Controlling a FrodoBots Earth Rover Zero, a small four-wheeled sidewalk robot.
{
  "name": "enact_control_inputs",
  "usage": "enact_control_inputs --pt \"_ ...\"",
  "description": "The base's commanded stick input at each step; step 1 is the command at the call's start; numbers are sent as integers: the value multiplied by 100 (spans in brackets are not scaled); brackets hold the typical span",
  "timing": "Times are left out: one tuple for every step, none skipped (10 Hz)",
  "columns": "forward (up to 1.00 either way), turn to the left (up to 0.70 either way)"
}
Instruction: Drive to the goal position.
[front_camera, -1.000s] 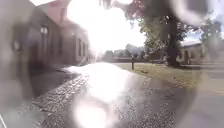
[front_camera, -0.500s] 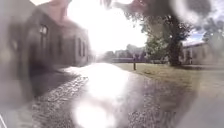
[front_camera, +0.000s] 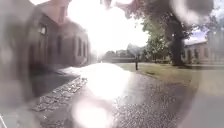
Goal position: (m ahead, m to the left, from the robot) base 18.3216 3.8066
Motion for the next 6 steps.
enact_control_inputs --pt "85 0" --pt "85 0" --pt "85 0" --pt "85 0" --pt "85 0" --pt "85 0"
